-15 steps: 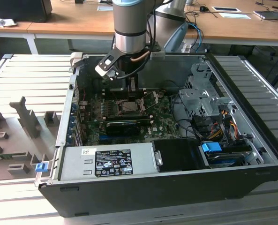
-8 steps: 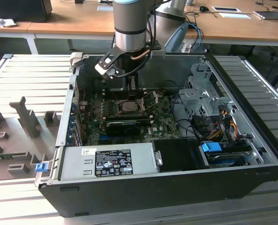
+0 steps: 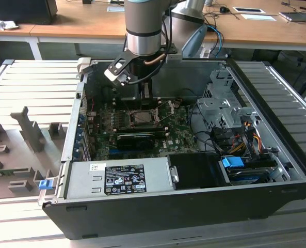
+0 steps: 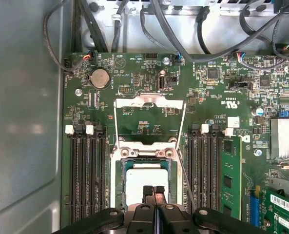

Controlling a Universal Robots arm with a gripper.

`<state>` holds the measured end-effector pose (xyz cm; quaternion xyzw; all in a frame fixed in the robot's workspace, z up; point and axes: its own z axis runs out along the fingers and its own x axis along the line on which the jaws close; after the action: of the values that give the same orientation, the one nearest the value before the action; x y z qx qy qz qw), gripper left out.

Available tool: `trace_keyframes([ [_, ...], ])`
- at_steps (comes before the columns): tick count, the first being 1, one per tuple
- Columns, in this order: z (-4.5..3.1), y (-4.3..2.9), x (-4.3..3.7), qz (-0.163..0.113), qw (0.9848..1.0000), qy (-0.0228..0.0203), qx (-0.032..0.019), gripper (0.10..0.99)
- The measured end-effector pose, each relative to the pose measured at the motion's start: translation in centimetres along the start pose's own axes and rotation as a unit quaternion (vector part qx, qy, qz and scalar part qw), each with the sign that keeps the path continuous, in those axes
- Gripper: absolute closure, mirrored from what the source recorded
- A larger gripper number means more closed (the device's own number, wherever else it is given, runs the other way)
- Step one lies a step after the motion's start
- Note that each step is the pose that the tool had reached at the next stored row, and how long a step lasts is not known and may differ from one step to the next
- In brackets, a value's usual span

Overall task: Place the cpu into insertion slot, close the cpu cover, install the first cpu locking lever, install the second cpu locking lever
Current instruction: 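Close the cpu cover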

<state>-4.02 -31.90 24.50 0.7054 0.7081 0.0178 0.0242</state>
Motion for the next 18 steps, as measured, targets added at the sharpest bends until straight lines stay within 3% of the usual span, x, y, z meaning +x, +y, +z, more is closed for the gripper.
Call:
trace_keyframes([
  [18, -0.80, 0.05, 0.02, 0.000, 1.0000, 0.0000, 0.0000, 0.980],
])
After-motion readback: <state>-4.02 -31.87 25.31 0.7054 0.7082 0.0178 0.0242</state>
